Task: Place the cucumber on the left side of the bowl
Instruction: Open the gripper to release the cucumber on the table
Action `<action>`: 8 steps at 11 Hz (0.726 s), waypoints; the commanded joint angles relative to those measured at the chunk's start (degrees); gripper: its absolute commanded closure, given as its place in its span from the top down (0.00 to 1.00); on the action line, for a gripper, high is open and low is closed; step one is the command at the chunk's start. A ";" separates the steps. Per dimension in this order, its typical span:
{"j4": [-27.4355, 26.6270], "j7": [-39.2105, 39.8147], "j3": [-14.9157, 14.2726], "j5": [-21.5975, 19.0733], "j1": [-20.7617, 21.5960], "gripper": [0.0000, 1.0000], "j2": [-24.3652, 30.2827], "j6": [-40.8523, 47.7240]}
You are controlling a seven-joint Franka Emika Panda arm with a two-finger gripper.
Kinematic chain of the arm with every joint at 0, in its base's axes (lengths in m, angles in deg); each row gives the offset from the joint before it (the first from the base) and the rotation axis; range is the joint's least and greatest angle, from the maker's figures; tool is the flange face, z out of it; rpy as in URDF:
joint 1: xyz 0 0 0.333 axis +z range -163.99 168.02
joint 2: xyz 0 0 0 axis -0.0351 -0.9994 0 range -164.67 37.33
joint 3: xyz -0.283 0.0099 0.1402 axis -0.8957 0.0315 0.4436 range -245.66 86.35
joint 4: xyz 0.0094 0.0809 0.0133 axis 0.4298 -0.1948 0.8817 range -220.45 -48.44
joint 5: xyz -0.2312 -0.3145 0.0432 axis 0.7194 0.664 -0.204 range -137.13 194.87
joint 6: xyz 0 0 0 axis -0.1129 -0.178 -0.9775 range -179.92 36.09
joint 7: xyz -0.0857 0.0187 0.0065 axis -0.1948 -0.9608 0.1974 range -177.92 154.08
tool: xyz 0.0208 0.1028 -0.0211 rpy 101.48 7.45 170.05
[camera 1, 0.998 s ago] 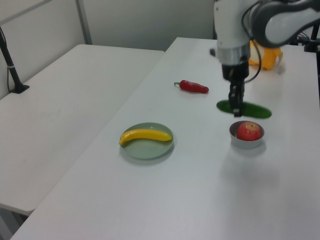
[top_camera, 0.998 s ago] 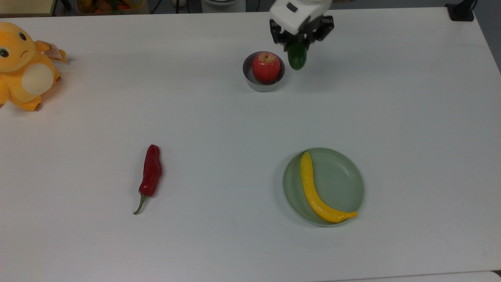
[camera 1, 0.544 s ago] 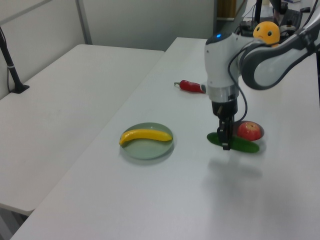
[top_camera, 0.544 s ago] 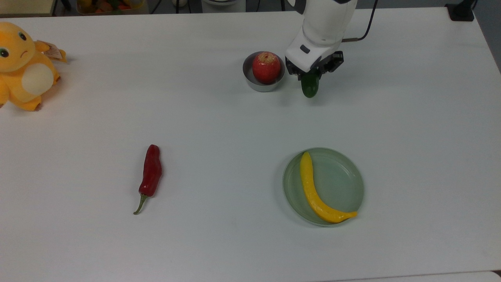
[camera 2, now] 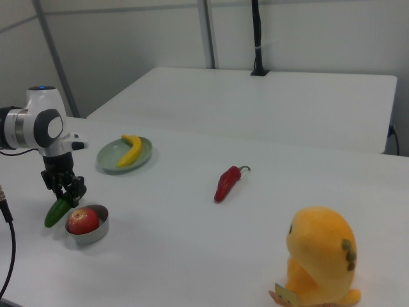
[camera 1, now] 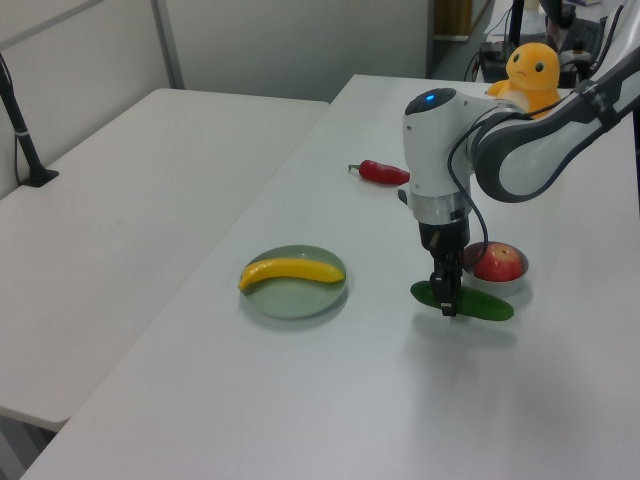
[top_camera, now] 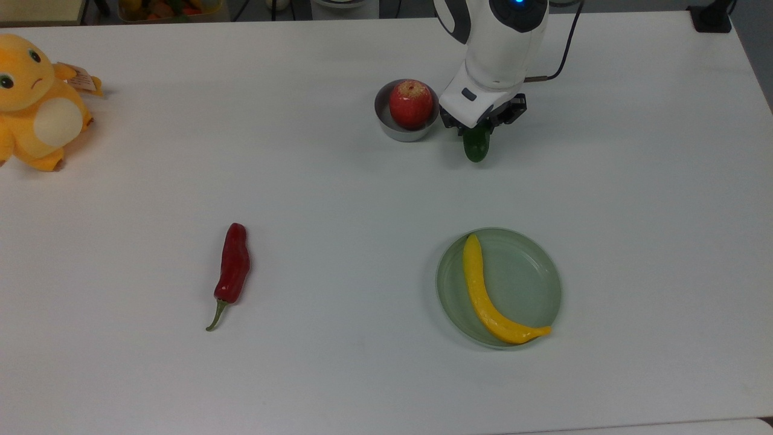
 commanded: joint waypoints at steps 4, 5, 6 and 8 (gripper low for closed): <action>-0.18 -1.17 -0.25 0.82 0.18 1.00 1.23 -1.81; 1.21 -1.26 -0.25 0.82 0.09 1.00 2.01 -1.55; 2.36 -1.35 -0.25 0.56 -0.08 1.00 3.50 -1.29; 3.07 -2.66 -0.68 0.38 -0.17 1.00 8.84 -0.84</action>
